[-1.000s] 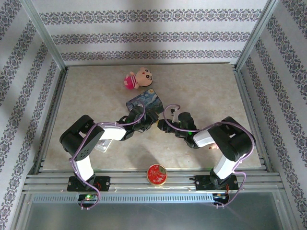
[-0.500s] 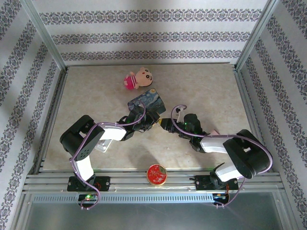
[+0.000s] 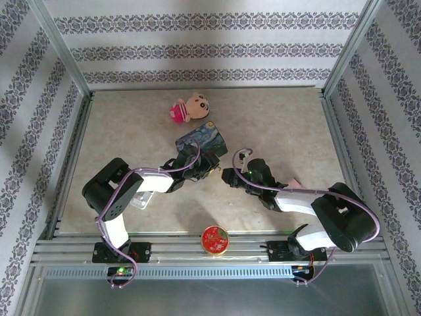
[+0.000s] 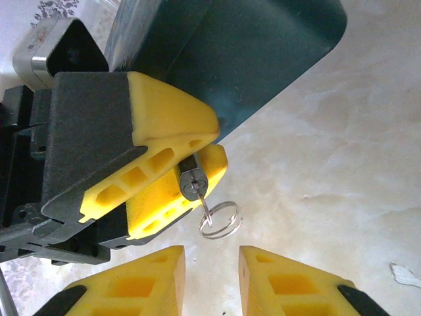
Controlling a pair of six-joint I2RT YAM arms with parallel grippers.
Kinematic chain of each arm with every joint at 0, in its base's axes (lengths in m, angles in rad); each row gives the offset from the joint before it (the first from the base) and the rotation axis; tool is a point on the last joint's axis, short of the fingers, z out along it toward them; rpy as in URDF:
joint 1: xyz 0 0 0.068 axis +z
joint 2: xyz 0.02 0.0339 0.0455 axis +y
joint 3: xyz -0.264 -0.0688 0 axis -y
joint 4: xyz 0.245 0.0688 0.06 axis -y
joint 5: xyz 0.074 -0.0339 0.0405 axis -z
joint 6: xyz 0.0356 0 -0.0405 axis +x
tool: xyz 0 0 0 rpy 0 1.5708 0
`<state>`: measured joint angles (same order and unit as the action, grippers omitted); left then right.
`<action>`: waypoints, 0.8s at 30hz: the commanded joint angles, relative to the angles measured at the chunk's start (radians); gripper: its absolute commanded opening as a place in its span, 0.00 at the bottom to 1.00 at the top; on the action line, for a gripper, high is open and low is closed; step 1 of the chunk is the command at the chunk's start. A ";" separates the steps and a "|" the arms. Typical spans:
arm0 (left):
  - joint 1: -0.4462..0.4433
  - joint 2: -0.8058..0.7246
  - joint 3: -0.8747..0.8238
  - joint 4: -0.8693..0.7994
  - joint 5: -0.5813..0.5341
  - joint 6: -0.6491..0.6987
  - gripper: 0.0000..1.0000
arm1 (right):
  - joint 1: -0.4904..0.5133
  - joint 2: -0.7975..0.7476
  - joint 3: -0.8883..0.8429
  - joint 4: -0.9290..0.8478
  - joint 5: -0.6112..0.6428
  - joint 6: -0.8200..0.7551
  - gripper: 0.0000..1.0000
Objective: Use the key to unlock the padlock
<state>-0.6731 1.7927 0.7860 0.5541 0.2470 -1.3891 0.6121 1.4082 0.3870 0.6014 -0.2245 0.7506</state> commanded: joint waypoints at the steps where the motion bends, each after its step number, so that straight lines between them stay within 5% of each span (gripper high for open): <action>1: -0.014 0.058 -0.016 -0.158 0.112 -0.119 0.00 | 0.009 0.026 0.040 0.012 0.013 -0.031 0.27; 14: -0.016 0.058 -0.015 -0.160 0.122 -0.110 0.00 | 0.008 0.120 0.099 0.038 -0.003 -0.042 0.22; 20: -0.017 0.062 -0.004 -0.174 0.130 -0.098 0.00 | 0.008 0.142 0.107 0.065 -0.013 -0.033 0.01; 24: -0.022 0.072 0.013 -0.210 0.148 -0.073 0.00 | -0.004 0.166 0.115 0.105 -0.024 -0.008 0.00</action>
<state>-0.6724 1.8027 0.8108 0.5182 0.2462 -1.3758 0.6128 1.5444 0.4648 0.6365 -0.2382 0.7296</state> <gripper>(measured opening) 0.313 0.043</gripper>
